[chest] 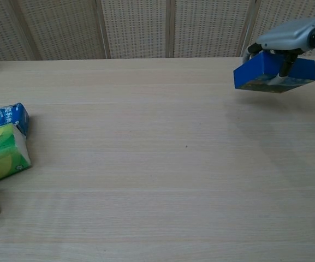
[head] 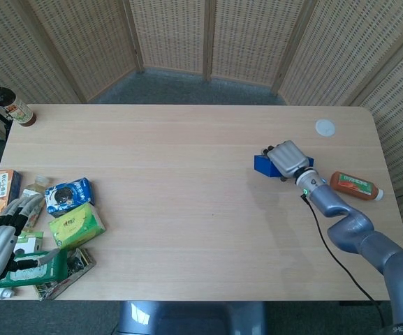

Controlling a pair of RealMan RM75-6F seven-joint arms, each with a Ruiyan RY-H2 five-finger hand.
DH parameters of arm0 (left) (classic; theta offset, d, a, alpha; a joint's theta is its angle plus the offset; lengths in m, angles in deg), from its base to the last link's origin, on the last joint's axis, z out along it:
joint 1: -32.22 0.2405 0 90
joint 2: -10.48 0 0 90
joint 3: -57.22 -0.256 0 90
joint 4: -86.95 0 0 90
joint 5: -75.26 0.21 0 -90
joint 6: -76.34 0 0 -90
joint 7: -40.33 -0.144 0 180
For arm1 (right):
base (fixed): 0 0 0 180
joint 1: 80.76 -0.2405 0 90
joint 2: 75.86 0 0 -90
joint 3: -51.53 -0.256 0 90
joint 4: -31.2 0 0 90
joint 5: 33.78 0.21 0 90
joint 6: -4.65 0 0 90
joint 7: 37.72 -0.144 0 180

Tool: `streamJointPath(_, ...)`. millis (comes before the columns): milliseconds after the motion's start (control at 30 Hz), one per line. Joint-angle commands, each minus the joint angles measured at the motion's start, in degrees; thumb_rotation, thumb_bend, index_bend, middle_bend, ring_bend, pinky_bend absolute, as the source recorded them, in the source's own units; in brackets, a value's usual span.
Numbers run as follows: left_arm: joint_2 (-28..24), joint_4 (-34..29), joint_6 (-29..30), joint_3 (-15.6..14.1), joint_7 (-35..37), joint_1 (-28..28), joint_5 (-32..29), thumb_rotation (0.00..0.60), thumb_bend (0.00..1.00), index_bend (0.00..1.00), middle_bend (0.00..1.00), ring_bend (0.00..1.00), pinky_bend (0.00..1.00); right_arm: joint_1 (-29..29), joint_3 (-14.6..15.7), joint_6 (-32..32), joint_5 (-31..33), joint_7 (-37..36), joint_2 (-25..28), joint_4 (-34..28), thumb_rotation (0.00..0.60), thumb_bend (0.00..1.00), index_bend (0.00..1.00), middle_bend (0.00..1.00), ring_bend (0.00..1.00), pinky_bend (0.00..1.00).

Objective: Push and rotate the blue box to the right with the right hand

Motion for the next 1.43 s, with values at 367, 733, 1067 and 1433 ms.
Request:
streamJointPath(367,-0.3,0.3,1.1,-0.4,1.2,0.4,1.8,0.410,0.23,0.00,0.00,0.00,0.00,1.7,-8.4,-8.6,6.7,8.8,12.3,-17.7,0.600,0.32,0.26,0.38,0.68,0.48)
streamJointPath(733,-0.9,1.4,3.0,-1.3,3.5,1.7,3.7,0.412,0.23,0.00,0.00,0.00,0.00,3.0,-14.0,-15.1,11.0,14.5,19.2,-29.3,0.600,0.33,0.27,0.40,0.69,0.48)
streamJointPath(1067,-0.5,2.7,3.9,-2.0,5.1,2.5,4.8,0.411,0.23,0.00,0.00,0.00,0.00,4.0,-16.8,-19.1,11.9,17.9,24.4,-38.5,0.600,0.33,0.28,0.41,0.69,0.48)
streamJointPath(1433,0.3,3.9,3.5,-2.1,5.9,2.3,4.6,0.413,0.23,0.00,0.00,0.00,0.00,4.1,-16.9,-18.8,13.4,19.8,25.4,-40.6,0.600,0.33,0.29,0.41,0.69,0.48)
